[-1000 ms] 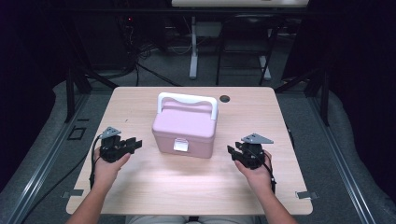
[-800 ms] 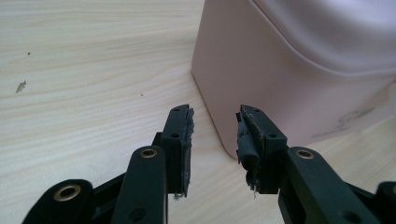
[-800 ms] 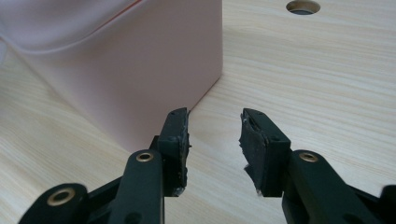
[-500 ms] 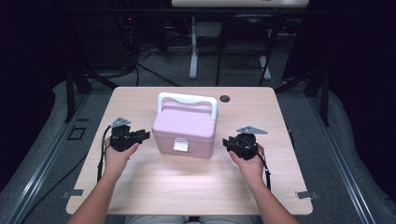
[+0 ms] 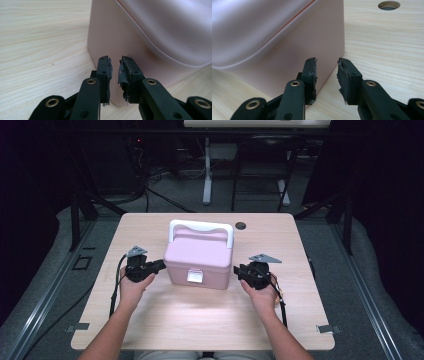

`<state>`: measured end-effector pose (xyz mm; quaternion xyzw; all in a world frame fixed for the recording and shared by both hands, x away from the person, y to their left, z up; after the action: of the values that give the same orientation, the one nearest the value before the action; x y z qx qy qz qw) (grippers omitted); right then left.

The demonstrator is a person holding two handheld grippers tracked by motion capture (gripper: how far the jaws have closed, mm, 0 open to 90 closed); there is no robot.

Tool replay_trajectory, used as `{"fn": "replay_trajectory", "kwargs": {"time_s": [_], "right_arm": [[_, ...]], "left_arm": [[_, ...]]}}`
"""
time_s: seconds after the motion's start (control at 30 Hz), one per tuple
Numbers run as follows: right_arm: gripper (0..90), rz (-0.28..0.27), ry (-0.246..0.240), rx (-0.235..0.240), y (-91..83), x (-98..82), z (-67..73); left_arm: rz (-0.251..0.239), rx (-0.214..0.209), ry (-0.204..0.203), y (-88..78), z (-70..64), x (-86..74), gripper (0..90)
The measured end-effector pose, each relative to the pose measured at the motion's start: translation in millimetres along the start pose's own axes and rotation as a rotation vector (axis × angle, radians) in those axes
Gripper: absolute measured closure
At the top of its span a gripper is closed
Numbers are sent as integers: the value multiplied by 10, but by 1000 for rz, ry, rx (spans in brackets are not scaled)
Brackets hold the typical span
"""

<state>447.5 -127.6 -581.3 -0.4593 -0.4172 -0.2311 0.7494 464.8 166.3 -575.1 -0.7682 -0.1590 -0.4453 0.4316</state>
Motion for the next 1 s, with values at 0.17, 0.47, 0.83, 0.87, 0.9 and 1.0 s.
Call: {"fn": "replay_trajectory", "kwargs": {"time_s": [0.17,0.47,0.83,0.87,0.9,1.0], "right_arm": [[693,-7,-1,-13,6,5,-19],[824,-11,-2,-14,-23,-32,-18],[900,3,-17,-36,-54,-56,37],[900,3,-16,-35,-53,-55,39],[900,3,-16,-35,-53,-55,39],[900,24,-26,-38,-70,-60,55]], "left_arm": [[-10,-21,5,-8,-115,12,770],[-17,-55,6,-48,-271,-22,878],[-11,-14,-23,-55,-328,-31,899],[-8,-15,-25,-56,-328,-31,899],[-8,-15,-25,-56,-328,-31,899],[14,-8,-9,-81,-346,-41,899]]}}
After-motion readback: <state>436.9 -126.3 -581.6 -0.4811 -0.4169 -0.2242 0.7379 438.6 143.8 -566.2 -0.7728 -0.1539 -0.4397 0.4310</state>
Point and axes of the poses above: each handheld gripper's, and its own axes: y roughly forward along the jaws, x roughly out of its top, z roughly to its left, the point moved 9 cm from there along y, roughly forward along the jaws, and after that the axes turned 1 degree about -z, right-handed, at the moved point
